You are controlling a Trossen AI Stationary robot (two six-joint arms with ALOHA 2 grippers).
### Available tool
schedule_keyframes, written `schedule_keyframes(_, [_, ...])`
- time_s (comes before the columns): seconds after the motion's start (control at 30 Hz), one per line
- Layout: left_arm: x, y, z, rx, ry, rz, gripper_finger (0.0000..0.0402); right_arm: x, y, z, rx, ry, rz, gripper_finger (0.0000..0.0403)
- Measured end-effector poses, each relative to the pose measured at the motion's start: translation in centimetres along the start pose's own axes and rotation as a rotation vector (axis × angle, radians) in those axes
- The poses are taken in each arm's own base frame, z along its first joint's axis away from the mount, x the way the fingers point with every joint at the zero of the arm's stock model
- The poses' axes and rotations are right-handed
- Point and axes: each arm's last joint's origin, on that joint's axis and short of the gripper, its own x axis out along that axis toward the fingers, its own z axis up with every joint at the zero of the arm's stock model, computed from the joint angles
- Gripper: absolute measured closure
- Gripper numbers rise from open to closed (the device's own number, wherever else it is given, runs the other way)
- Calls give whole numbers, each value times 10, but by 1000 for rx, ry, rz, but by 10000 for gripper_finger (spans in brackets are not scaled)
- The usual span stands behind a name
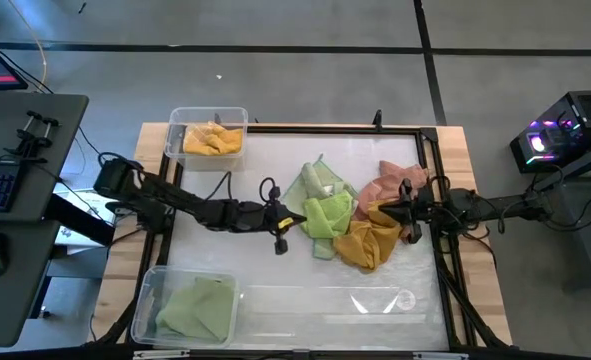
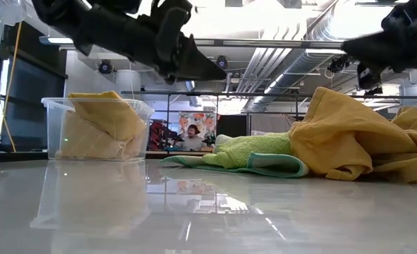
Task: Sort towels by color in basket
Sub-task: Put the light orange towel into the top transparent bin
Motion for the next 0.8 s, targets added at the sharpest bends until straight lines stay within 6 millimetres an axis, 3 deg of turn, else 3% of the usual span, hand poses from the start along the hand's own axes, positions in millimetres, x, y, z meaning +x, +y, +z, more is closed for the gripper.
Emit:
schedule_keyframes(0.2, [12,-4,-13,15,-15,-5,401,-2,3,18,34,-179,10,380])
schedule_keyframes(0.33, [18,-2,-18,37,-29,19,401,2,3,15,-33,-142,10,362])
schedule_keyframes(0.57, [22,7,-17,59,-56,51,401,21,4,-12,-106,166,30,268])
schedule_keyframes(0.7, [22,8,-14,50,-81,57,401,37,19,-7,-167,397,137,213])
schedule_keyframes(0.8, [20,2,-14,56,-80,41,401,47,31,1,-213,650,94,193])
